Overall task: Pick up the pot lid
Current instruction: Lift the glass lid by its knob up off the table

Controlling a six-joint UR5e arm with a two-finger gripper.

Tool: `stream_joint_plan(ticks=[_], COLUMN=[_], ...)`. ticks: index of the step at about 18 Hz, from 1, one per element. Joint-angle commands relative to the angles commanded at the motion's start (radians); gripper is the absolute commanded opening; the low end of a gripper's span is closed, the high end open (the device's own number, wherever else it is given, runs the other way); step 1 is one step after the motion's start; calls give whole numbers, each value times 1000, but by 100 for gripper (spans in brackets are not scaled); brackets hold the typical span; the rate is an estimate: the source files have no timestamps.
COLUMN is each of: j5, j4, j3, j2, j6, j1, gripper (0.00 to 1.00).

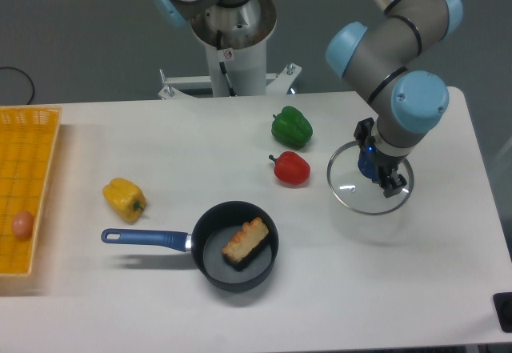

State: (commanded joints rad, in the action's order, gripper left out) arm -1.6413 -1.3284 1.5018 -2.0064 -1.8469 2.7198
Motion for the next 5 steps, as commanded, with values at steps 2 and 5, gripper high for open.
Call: stream_joint_plan(ticks=[2, 5], j5=[-2, -3], j4=[0, 0], j3=[-2, -3], j2=[2, 0], j6=[8, 11], j1=[-3, -5], gripper=[62, 62])
